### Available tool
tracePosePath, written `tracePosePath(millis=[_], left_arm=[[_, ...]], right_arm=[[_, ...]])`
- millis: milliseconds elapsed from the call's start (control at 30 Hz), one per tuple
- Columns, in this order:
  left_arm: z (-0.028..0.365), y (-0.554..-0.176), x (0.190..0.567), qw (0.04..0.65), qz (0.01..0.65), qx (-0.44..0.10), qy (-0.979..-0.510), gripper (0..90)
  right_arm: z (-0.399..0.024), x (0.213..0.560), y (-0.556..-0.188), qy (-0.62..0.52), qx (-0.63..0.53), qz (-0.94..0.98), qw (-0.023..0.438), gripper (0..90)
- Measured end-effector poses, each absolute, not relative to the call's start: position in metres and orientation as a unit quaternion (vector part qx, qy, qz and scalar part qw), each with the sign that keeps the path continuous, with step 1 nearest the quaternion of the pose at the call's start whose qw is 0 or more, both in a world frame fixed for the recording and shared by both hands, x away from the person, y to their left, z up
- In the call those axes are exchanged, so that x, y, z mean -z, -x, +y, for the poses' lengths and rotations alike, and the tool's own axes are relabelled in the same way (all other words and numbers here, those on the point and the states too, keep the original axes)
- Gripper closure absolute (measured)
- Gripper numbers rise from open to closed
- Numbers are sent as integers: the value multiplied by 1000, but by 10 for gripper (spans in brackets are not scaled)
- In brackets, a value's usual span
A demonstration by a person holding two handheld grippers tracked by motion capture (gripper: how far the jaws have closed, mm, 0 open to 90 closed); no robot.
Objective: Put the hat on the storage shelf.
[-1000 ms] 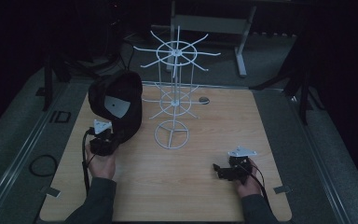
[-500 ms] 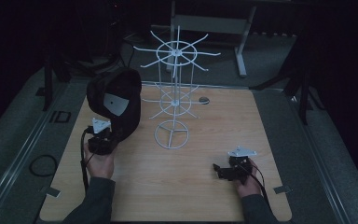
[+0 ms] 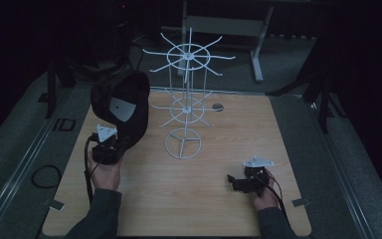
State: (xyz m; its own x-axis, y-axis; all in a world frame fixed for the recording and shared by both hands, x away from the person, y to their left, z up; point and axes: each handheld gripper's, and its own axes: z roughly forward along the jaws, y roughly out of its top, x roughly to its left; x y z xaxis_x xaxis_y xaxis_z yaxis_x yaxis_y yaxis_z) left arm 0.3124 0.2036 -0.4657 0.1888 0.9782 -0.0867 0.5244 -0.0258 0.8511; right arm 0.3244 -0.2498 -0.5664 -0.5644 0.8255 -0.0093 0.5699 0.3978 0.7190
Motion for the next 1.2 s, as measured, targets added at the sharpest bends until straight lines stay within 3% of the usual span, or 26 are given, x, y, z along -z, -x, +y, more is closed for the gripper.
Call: tracePosePath(millis=[1200], left_arm=[[200, -307, 449, 405, 555, -297, -663, 866]], right_arm=[[-250, 566, -324, -429, -344, 815, 186, 122]])
